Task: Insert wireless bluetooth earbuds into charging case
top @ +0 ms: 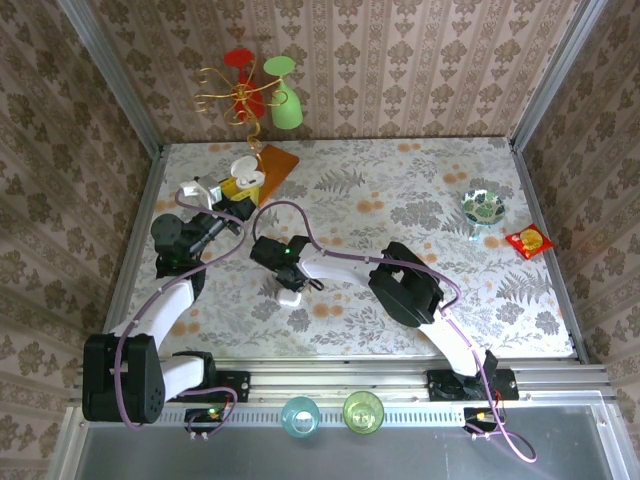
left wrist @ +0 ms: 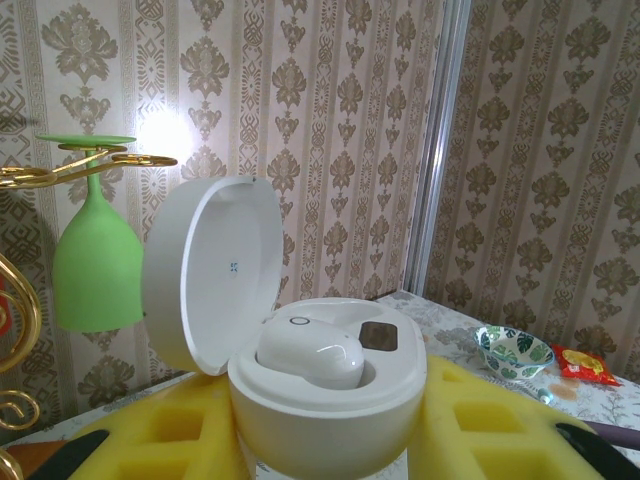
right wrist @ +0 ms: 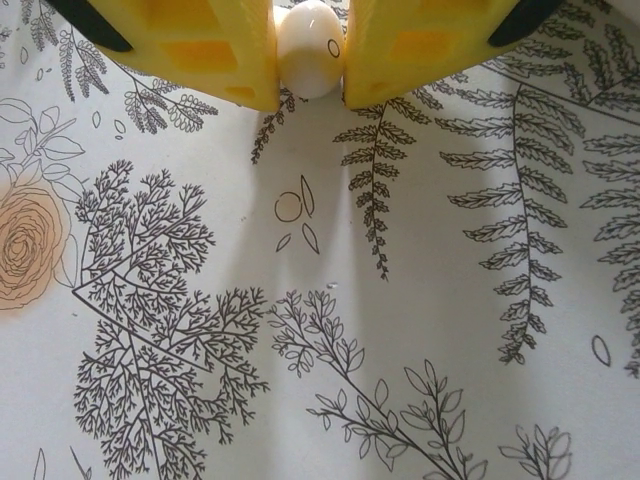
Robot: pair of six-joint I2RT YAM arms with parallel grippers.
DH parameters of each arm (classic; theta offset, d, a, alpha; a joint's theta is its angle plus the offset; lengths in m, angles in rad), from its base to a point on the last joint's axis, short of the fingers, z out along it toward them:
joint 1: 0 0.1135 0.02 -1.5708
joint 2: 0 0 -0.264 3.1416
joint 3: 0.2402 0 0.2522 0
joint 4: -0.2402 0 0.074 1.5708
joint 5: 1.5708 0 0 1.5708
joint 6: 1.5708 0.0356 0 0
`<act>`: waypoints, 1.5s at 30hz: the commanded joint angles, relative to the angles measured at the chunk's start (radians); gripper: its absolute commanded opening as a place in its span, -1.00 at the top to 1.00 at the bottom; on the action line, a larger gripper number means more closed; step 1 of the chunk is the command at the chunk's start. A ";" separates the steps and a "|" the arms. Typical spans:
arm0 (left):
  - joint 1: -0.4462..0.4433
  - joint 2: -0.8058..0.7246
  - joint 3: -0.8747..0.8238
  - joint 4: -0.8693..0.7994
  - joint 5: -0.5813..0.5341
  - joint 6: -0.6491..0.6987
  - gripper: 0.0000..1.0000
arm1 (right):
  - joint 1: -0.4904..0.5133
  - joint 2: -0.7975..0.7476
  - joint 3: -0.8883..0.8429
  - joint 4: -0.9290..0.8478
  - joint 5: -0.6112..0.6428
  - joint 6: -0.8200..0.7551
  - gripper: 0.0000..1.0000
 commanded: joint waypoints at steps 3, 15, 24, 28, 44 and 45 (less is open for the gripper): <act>0.009 0.001 0.016 0.054 0.018 -0.018 0.42 | -0.009 0.032 0.028 -0.057 0.021 -0.018 0.51; 0.005 0.010 0.008 0.060 0.021 -0.010 0.42 | -0.025 -0.127 -0.035 -0.027 -0.045 0.020 0.65; -0.044 0.032 -0.002 0.063 0.037 0.026 0.42 | -0.154 -0.494 -0.301 0.159 -0.357 0.095 0.65; -0.082 0.054 -0.006 0.093 0.069 0.038 0.42 | -0.239 -0.646 -0.387 0.250 -0.558 0.140 0.65; -0.159 0.149 -0.034 0.227 0.210 -0.015 0.43 | -0.388 -0.788 -0.385 0.609 -1.094 0.317 0.67; -0.162 0.152 -0.034 0.232 0.218 -0.015 0.43 | -0.389 -0.782 -0.378 0.617 -1.104 0.322 0.68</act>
